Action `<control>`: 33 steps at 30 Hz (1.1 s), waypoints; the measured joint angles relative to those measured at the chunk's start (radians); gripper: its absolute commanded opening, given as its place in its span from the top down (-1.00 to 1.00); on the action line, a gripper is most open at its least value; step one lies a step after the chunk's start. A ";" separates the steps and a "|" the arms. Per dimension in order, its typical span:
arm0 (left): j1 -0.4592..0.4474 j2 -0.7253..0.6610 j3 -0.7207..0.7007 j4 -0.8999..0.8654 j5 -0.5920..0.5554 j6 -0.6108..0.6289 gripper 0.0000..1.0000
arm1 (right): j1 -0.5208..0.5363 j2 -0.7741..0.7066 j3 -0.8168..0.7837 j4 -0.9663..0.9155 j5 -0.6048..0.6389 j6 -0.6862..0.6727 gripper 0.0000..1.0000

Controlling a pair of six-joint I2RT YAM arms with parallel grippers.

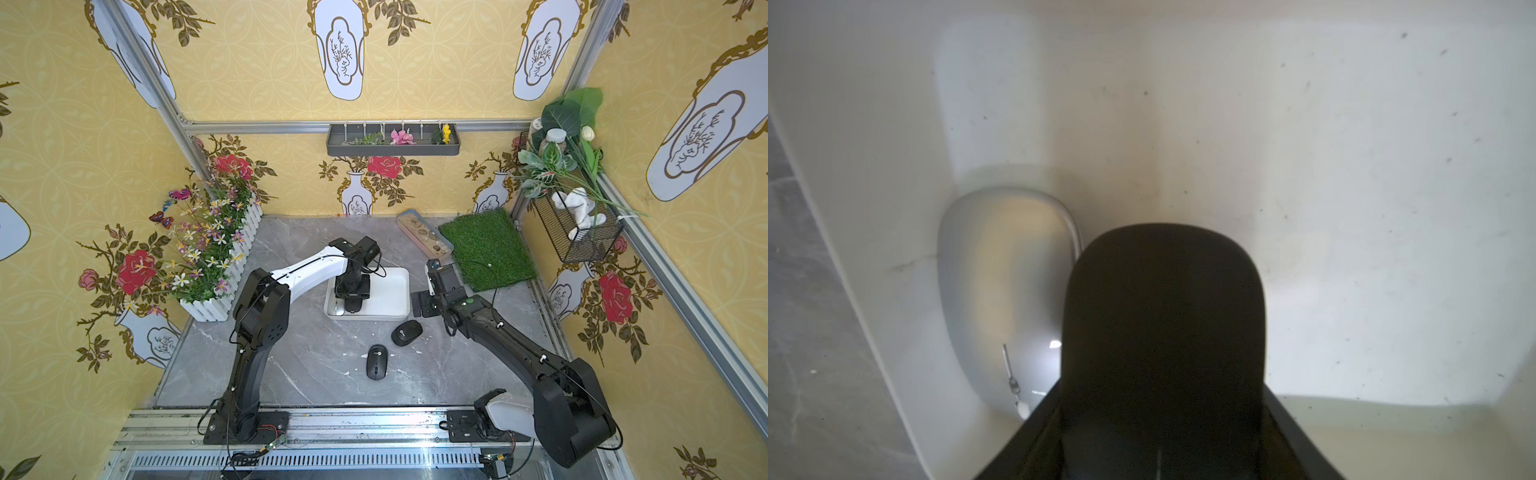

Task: Put the mouse in the storage box
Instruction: Place the mouse in the storage box.

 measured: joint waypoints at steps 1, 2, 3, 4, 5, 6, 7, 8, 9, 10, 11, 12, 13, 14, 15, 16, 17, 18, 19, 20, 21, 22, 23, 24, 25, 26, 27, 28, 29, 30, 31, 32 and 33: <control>0.000 0.000 -0.012 0.007 0.000 -0.006 -0.07 | 0.000 0.000 -0.002 0.000 0.000 0.003 -0.95; 0.000 0.001 -0.019 0.011 0.000 -0.008 -0.07 | 0.000 -0.001 -0.003 -0.003 0.001 0.003 -0.95; 0.000 0.004 -0.023 0.014 0.000 -0.008 -0.09 | 0.000 -0.002 -0.005 -0.008 0.001 0.004 -0.95; 0.000 0.006 -0.023 0.017 0.000 -0.008 -0.10 | 0.000 -0.004 -0.008 -0.011 0.001 0.005 -0.95; 0.000 0.008 -0.023 0.021 0.000 -0.011 -0.12 | 0.000 -0.006 -0.010 -0.014 0.003 0.005 -0.95; -0.001 0.011 -0.022 0.026 0.000 -0.012 -0.15 | 0.000 -0.010 -0.012 -0.014 0.004 0.006 -0.95; -0.002 0.014 -0.019 0.029 0.000 -0.012 -0.20 | 0.000 -0.013 -0.014 -0.014 0.005 0.006 -0.95; -0.003 0.018 -0.016 0.037 0.003 -0.013 -0.25 | 0.000 -0.017 -0.017 -0.014 0.007 0.006 -0.95; -0.003 0.022 -0.015 0.044 0.001 -0.012 -0.29 | 0.000 -0.020 -0.020 -0.014 0.008 0.006 -0.95; -0.002 0.027 -0.015 0.046 0.000 -0.013 -0.31 | 0.000 -0.023 -0.024 -0.015 0.011 0.006 -0.95; -0.002 0.030 -0.015 0.045 0.000 -0.015 -0.33 | 0.000 -0.024 -0.027 -0.015 0.012 0.006 -0.95; 0.000 0.030 -0.015 0.044 -0.001 -0.015 -0.36 | 0.000 -0.025 -0.029 -0.017 0.014 0.006 -0.95; 0.000 0.030 -0.014 0.044 -0.001 -0.015 -0.42 | 0.000 -0.026 -0.031 -0.017 0.015 0.006 -0.95; 0.000 0.028 -0.011 0.044 -0.001 -0.015 -0.45 | 0.000 -0.026 -0.032 -0.018 0.017 0.006 -0.95; 0.000 0.026 -0.009 0.045 -0.001 -0.015 -0.46 | 0.000 -0.028 -0.032 -0.018 0.018 0.008 -0.95; 0.000 0.024 -0.005 0.042 -0.003 -0.015 -0.48 | 0.000 -0.029 -0.032 -0.018 0.019 0.010 -0.95; 0.000 0.021 -0.001 0.040 -0.005 -0.015 -0.49 | 0.000 -0.032 -0.032 -0.019 0.019 0.010 -0.95; 0.000 0.017 0.010 0.033 -0.005 -0.015 -0.49 | 0.000 -0.034 -0.031 -0.023 0.019 0.010 -0.95; 0.000 0.013 0.020 0.030 -0.005 -0.015 -0.49 | 0.000 -0.034 -0.027 -0.032 0.019 0.010 -0.95; 0.001 0.006 0.036 0.023 -0.005 -0.015 -0.49 | 0.000 -0.035 -0.016 -0.052 0.018 0.012 -0.95; 0.001 -0.003 0.050 0.016 -0.004 -0.015 -0.49 | 0.002 -0.037 -0.002 -0.072 0.018 0.013 -0.95; 0.001 -0.021 0.062 0.011 -0.004 -0.015 -0.49 | 0.007 -0.040 0.021 -0.098 0.018 0.013 -0.95; 0.001 -0.049 0.070 0.009 -0.004 -0.015 -0.49 | 0.015 -0.047 0.044 -0.122 0.014 0.013 -0.95; 0.001 -0.078 0.071 0.010 -0.004 -0.015 -0.49 | 0.026 -0.057 0.067 -0.144 0.006 0.013 -0.95; 0.000 -0.130 0.060 0.018 -0.006 -0.015 -0.49 | 0.039 -0.070 0.085 -0.161 -0.008 0.013 -0.95; -0.003 -0.191 0.032 0.035 -0.014 -0.015 -0.50 | 0.057 -0.085 0.101 -0.184 -0.025 0.013 -0.95; -0.006 -0.256 -0.005 0.053 -0.021 -0.014 -0.52 | 0.072 -0.096 0.109 -0.205 -0.040 0.013 -0.95; -0.010 -0.333 -0.061 0.086 -0.027 -0.010 -0.52 | 0.098 -0.108 0.116 -0.232 -0.058 0.015 -0.95; -0.012 -0.424 -0.141 0.132 -0.037 -0.005 -0.52 | 0.129 -0.116 0.119 -0.257 -0.071 0.019 -0.95; -0.014 -0.523 -0.235 0.175 -0.047 0.003 -0.52 | 0.172 -0.121 0.122 -0.288 -0.088 0.031 -0.95; -0.014 -0.605 -0.319 0.210 -0.056 0.013 -0.52 | 0.211 -0.121 0.122 -0.313 -0.099 0.037 -0.95; -0.013 -0.703 -0.423 0.256 -0.072 0.022 -0.52 | 0.256 -0.116 0.122 -0.336 -0.110 0.046 -0.95; -0.011 -0.787 -0.513 0.289 -0.087 0.030 -0.52 | 0.298 -0.104 0.123 -0.359 -0.112 0.064 -0.95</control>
